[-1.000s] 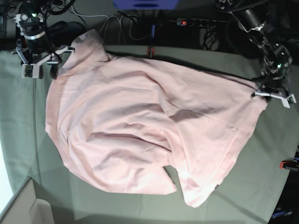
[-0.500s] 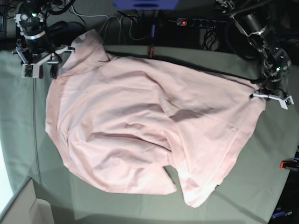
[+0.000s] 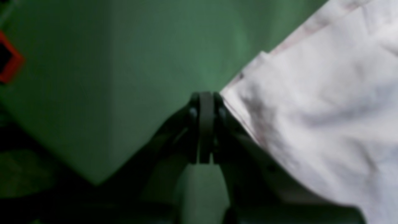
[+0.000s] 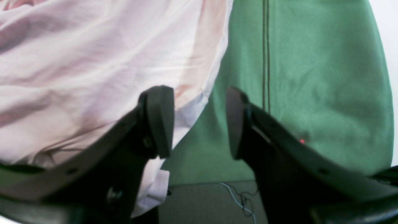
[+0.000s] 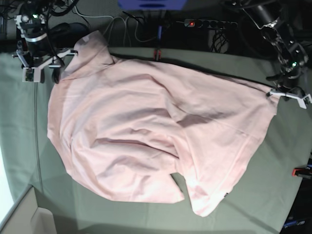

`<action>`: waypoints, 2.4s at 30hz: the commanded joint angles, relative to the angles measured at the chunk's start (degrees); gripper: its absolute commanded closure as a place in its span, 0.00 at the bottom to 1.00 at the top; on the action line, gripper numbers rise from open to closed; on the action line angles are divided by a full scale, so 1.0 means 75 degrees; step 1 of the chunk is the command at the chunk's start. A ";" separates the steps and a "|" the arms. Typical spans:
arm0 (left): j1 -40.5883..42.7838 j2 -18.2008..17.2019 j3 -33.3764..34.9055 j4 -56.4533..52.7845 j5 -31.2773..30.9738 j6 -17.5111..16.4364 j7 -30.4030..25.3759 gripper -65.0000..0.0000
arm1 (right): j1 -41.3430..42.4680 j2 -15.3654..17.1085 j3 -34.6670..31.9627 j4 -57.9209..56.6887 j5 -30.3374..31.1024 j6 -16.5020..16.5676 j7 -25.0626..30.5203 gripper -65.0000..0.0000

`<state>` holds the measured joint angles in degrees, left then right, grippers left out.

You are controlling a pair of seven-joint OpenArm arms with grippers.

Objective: Layout the t-shirt on the table in an organized manner, then fold the t-shirt properly
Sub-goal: 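Drag the hem edge with the left gripper away from the right gripper, then regrasp the shirt corner with the right gripper and pull it taut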

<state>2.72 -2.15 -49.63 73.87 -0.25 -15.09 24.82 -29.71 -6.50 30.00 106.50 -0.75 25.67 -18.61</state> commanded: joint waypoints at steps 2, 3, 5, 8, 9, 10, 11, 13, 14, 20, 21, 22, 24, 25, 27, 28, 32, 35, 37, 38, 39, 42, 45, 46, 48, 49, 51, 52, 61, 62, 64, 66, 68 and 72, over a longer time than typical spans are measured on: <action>0.0077 -0.0082 0.0000 0.0331 -0.0078 -0.0021 -0.0185 1.00 | -0.0018 0.0041 0.0027 0.0130 0.0106 -0.0006 0.0190 0.58; 0.0112 -0.0082 0.0000 0.0378 -0.0078 -0.0021 -0.0185 1.00 | -0.0006 0.0029 0.0050 0.0130 0.0106 -0.0006 0.0190 0.58; 0.0135 -0.0082 -0.0012 0.0402 -0.0078 -0.0033 -0.0185 0.99 | 0.0006 0.0017 0.0062 0.0130 0.0106 -0.0006 0.0190 0.57; 0.0135 -0.0094 -0.0012 0.0378 -0.0078 -0.0033 -0.0185 0.99 | -0.0018 0.0017 0.0038 0.0130 0.0106 -0.0006 0.0190 0.57; 0.0135 -0.0094 -0.0012 0.0390 -0.0078 -0.0033 -0.0185 0.97 | -0.0029 0.0017 0.0027 0.0130 0.0106 -0.0006 0.0190 0.57; 0.0135 -0.0094 -0.0012 0.0414 -0.0078 -0.0033 -0.0185 0.94 | -0.0041 0.0017 0.0015 0.0130 0.0106 -0.0006 0.0190 0.57; 0.0135 -0.0094 -0.0012 0.0425 -0.0078 -0.0033 -0.0185 0.90 | -0.0041 0.0005 0.0015 0.0130 0.0106 -0.0006 0.0190 0.56; 0.0135 -0.0094 -0.0012 0.0425 -0.0078 -0.0033 -0.0185 0.78 | -0.0053 0.0005 0.0015 0.0118 0.0106 -0.0006 0.0190 0.50; 0.0124 -0.0082 -0.0012 0.0425 -0.0078 -0.0033 -0.0185 0.71 | -0.0053 -0.0006 0.0015 0.0118 0.0106 -0.0006 0.0190 0.46; 0.0053 -0.0082 0.0047 0.0308 -0.0078 -0.0033 -0.0232 0.59 | 0.0064 -0.0159 -0.0032 -0.0280 0.0106 -0.0006 0.0190 0.32; -0.0029 -0.0082 0.0047 0.0249 -0.0078 -0.0033 -0.0232 0.59 | 0.0170 -0.0159 -0.0114 -0.0433 0.0106 -0.0006 0.0190 0.32; -0.0123 -0.0082 0.0047 0.0156 -0.0078 -0.0033 -0.0232 0.59 | 0.0240 -0.0135 -0.0126 -0.0562 0.0106 -0.0006 0.0190 0.32; -0.0298 -0.0094 0.0059 -0.0196 -0.0078 -0.0033 -0.0232 0.59 | 0.0416 -0.0123 -0.0102 -0.0913 0.0106 -0.0018 0.0190 0.32; -0.0380 -0.0117 0.0059 -0.0372 -0.0078 -0.0033 -0.0232 0.59 | 0.0557 -0.0123 -0.0079 -0.1054 0.0106 -0.0018 0.0190 0.32; -0.0462 -0.0141 0.0059 -0.0665 -0.0078 -0.0033 -0.0232 0.59 | 0.0697 -0.0112 -0.0032 -0.1253 0.0095 -0.0018 0.0190 0.32; -0.0474 -0.0153 0.0059 -0.0794 -0.0078 -0.0033 -0.0244 0.59 | 0.0756 -0.0112 -0.0020 -0.1312 0.0095 -0.0029 0.0190 0.32; -0.0591 -0.0153 0.0082 -0.1181 -0.0078 -0.0033 -0.0244 0.59 | 0.0897 0.0041 -0.0020 -0.1581 0.0095 -0.0053 0.0190 0.32; -0.0627 -0.0153 0.0082 -0.1485 -0.0078 -0.0033 -0.0244 0.59 | 0.0955 0.0076 -0.0020 -0.1898 0.0095 -0.0065 0.0190 0.32; -0.0627 -0.0153 0.0082 -0.1638 -0.0078 -0.0033 -0.0256 0.63 | 0.1061 0.0193 -0.0009 -0.2121 0.0095 -0.0065 0.0190 0.32; -0.0638 -0.0153 0.0082 -0.1685 -0.0078 -0.0033 -0.0256 0.66 | 0.1108 0.0228 -0.0009 -0.2214 0.0095 -0.0065 0.0190 0.32; -0.0638 -0.0153 0.0105 -0.1720 -0.0078 -0.0033 -0.0256 0.70 | 0.1119 0.0263 -0.0009 -0.2332 0.0095 -0.0065 0.0190 0.32; -0.0638 -0.0164 0.0328 -0.1732 -0.0078 -0.0045 -0.0256 0.89 | 0.1201 0.0404 -0.0009 -0.2625 0.0095 -0.0065 0.0190 0.32; -0.0638 -0.0164 0.0399 -0.1661 -0.0078 -0.0045 -0.0256 1.00 | 0.1284 0.0509 -0.0009 -0.2929 0.0095 -0.0065 0.0190 0.35; -0.0627 -0.0153 0.0399 -0.1638 -0.0078 -0.0045 -0.0256 0.99 | 0.1284 0.0592 -0.0009 -0.3000 0.0095 -0.0065 0.0190 0.37; -0.0591 -0.0141 0.0340 -0.1427 -0.0078 -0.0045 -0.0256 1.00 | 0.1295 0.0674 -0.0009 -0.3164 0.0095 -0.0065 0.0190 0.49; -0.0568 -0.0129 0.0340 -0.1251 -0.0078 -0.0045 -0.0256 1.00 | 0.1295 0.0720 -0.0009 -0.3199 0.0095 -0.0065 0.0190 0.56; -0.0486 -0.0094 0.0316 -0.0852 -0.0078 -0.0045 -0.0220 1.00 | 0.1284 0.0803 -0.0009 -0.3234 0.0095 -0.0065 0.0190 0.72; -0.0345 -0.0082 0.0316 -0.0606 -0.0090 -0.0045 -0.0209 1.00 | 0.1272 0.0803 0.0085 -0.3234 0.0095 -0.0065 0.0190 0.82; 0.0991 -0.0153 0.0152 0.1281 -0.2141 -0.0021 -0.0185 1.00 | 0.1248 0.0767 0.1164 -0.2894 0.0142 -0.0006 0.0190 1.00; 0.1073 -0.0141 0.0035 0.1375 -0.2317 -0.0021 -0.0185 1.00 | 0.1201 0.0767 0.1257 -0.2789 0.0142 -0.0006 0.0190 1.00; 0.1190 -0.0094 -0.0188 0.1504 -0.2551 -0.0021 -0.0185 1.00 | 0.1049 0.0756 0.1292 -0.2554 0.0142 0.0146 0.0190 1.00; 0.1308 -0.0070 -0.0387 0.1562 -0.2786 -0.0021 -0.0185 1.00 | 0.0932 0.0732 0.1281 -0.2261 0.0142 0.0604 0.0190 1.00; 0.1378 -0.0070 -0.0539 0.1597 -0.3067 -0.0021 -0.0185 1.00 | 0.0873 0.0592 0.1316 -0.1968 0.0142 0.1154 0.0190 1.00; 0.1577 -0.0082 -0.0821 0.1644 -0.3571 -0.0033 -0.0185 1.00 | 0.0744 0.0381 0.1421 -0.1359 0.0142 0.1911 0.0190 1.00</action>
<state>14.52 -1.78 -55.27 84.86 -26.46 -15.75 25.41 -23.86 -4.10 40.07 95.35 -0.34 40.38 -18.61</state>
